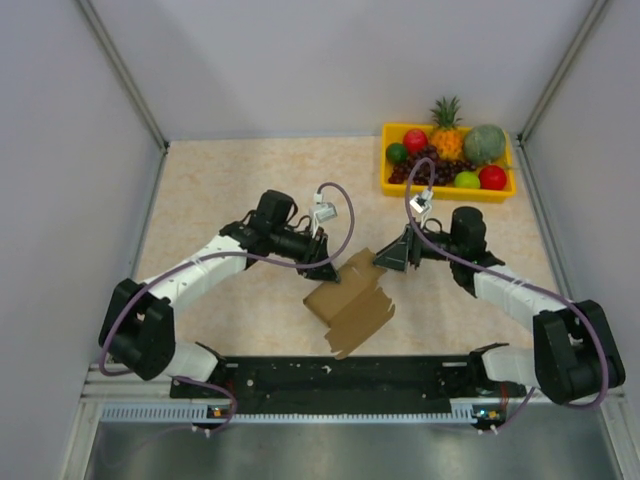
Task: Fold the paper box
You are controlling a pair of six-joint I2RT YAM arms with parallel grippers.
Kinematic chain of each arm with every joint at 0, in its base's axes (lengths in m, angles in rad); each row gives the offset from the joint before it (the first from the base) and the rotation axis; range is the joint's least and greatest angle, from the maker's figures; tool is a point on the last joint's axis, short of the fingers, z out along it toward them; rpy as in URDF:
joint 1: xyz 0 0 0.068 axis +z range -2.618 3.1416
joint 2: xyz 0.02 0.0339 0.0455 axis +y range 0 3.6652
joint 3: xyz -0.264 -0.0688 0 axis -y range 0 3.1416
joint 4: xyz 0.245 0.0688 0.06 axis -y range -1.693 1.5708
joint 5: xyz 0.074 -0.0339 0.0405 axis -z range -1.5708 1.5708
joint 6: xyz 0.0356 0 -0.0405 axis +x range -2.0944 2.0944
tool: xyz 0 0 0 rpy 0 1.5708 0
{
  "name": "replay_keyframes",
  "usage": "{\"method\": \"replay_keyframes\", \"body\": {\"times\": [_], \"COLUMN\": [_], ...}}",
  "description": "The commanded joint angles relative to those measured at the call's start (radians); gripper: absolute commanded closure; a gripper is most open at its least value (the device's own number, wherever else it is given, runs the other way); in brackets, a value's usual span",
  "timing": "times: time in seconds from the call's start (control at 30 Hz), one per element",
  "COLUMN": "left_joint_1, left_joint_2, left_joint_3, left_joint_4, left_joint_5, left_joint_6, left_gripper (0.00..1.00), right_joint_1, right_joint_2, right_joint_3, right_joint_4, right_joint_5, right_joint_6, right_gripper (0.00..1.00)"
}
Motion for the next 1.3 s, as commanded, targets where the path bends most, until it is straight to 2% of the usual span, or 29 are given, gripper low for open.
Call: {"method": "replay_keyframes", "body": {"times": [0.0,0.1,0.2,0.33,0.47,0.57,0.6,0.67,0.8,0.9,0.97,1.07,1.17,1.23,1.27], "left_joint_1": [0.002,0.005,0.008,0.008,0.008,0.008,0.008,0.008,0.000,-0.018,-0.032,-0.043,-0.046,-0.046,-0.046], "left_joint_2": [0.010,0.004,0.012,0.022,0.024,0.025,0.025,0.022,0.012,0.001,-0.010,-0.024,-0.030,-0.030,-0.027], "left_joint_3": [0.054,0.050,0.054,0.061,0.070,0.074,0.074,0.073,0.074,0.082,0.084,0.076,0.074,0.076,0.079], "left_joint_4": [-0.034,-0.031,-0.031,-0.027,-0.030,-0.040,-0.040,-0.045,-0.063,-0.099,-0.106,-0.105,-0.103,-0.094,-0.094], "left_joint_5": [0.103,0.093,0.095,0.083,0.070,0.047,0.043,0.025,-0.037,-0.136,-0.181,-0.215,-0.212,-0.216,-0.218], "left_joint_6": [0.052,0.058,0.052,0.051,0.054,0.058,0.060,0.060,0.072,0.078,0.104,0.112,0.109,0.104,0.095], "left_gripper": [0.80,0.80,0.80,0.80,0.81,0.81,0.81,0.81,0.81,0.82,0.82,0.82,0.83,0.83,0.82], "right_joint_1": [0.015,0.019,0.039,0.091,0.098,0.104,0.105,0.124,0.136,0.147,0.166,0.180,0.182,0.194,0.202], "right_joint_2": [0.046,0.054,0.051,0.027,0.024,0.016,0.011,-0.001,-0.018,-0.047,-0.064,-0.088,-0.087,-0.078,-0.078], "right_joint_3": [0.005,-0.002,-0.004,0.025,0.015,0.015,0.016,0.024,0.031,0.045,0.064,0.074,0.094,0.102,0.113], "right_joint_4": [0.180,0.212,0.235,0.071,0.062,0.042,0.034,-0.039,-0.072,-0.139,-0.190,-0.219,-0.253,-0.268,-0.280], "right_joint_5": [-0.132,-0.121,-0.132,-0.087,-0.078,-0.060,-0.052,-0.023,0.054,0.132,0.192,0.216,0.214,0.213,0.229], "right_joint_6": [0.029,0.050,0.069,-0.035,-0.048,-0.051,-0.054,-0.098,-0.115,-0.143,-0.183,-0.200,-0.221,-0.227,-0.236], "right_gripper": [0.40,0.53,0.62,0.61,0.59,0.64,0.70,0.72,0.90,0.82,0.82,0.70,0.71,0.76,0.83]}}
